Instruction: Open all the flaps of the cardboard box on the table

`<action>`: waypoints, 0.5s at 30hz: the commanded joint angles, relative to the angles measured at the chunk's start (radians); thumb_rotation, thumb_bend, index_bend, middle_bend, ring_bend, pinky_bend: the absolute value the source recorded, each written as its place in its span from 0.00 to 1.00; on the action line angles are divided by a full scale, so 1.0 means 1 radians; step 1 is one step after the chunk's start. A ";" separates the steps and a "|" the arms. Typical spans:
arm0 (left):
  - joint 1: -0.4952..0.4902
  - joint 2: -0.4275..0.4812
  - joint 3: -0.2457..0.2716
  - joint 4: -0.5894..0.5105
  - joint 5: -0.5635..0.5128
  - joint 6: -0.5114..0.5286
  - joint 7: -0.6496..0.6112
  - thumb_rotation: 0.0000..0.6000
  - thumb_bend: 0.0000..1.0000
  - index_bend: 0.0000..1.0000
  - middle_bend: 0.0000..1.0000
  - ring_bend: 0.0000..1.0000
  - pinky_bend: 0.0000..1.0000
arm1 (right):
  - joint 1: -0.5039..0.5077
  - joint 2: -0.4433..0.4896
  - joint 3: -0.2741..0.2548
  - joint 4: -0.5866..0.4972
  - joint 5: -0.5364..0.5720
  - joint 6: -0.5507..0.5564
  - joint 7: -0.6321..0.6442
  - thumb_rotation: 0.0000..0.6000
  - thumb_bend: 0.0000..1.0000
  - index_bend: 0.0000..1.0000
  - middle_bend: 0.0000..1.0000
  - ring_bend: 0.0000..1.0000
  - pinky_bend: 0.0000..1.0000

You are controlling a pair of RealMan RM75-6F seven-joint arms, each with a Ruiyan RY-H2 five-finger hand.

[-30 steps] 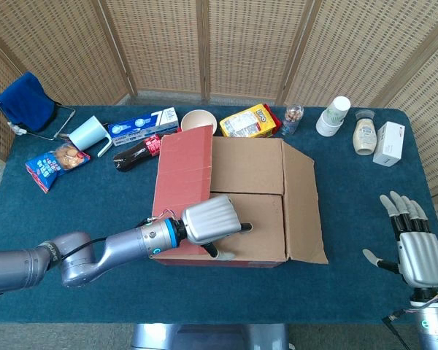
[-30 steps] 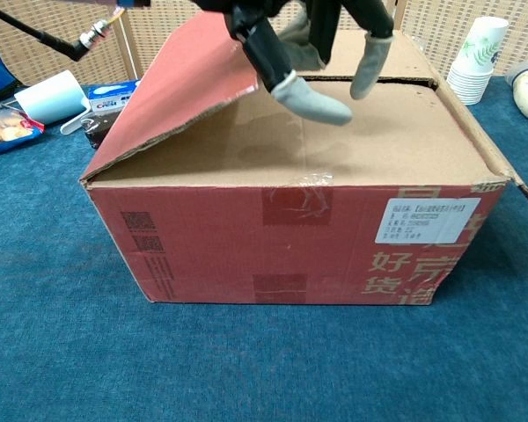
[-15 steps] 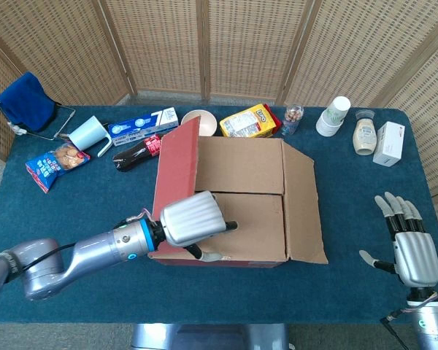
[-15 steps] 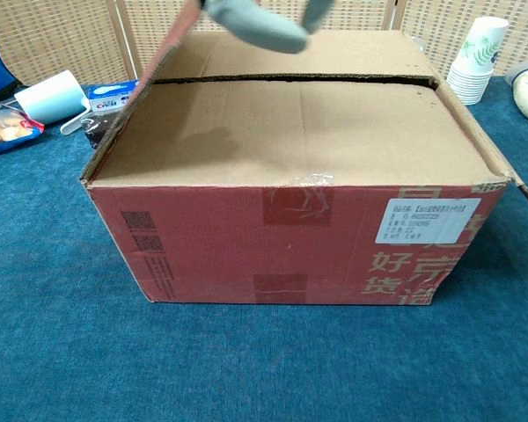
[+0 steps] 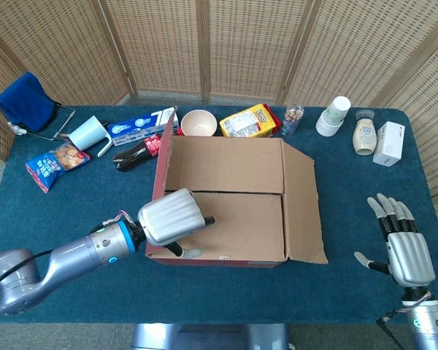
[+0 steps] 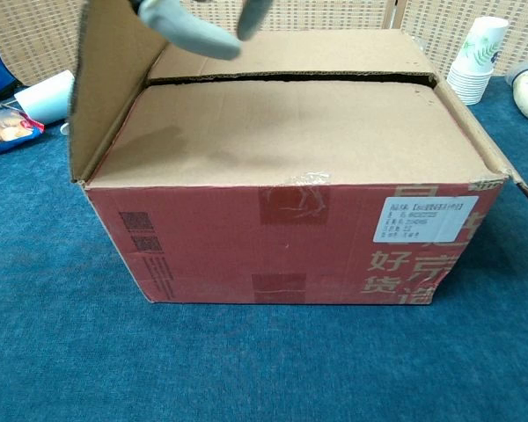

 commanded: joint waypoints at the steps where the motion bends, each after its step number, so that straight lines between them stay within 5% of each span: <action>1: 0.024 0.042 0.005 -0.024 -0.016 0.005 0.008 0.53 0.10 0.49 1.00 0.83 0.69 | 0.001 -0.001 -0.001 0.000 -0.001 -0.001 -0.001 1.00 0.08 0.00 0.00 0.00 0.06; 15: 0.125 0.211 0.021 -0.122 -0.053 0.026 0.043 0.52 0.10 0.49 1.00 0.83 0.70 | 0.003 0.001 -0.007 -0.007 -0.009 -0.006 0.000 1.00 0.08 0.00 0.00 0.00 0.06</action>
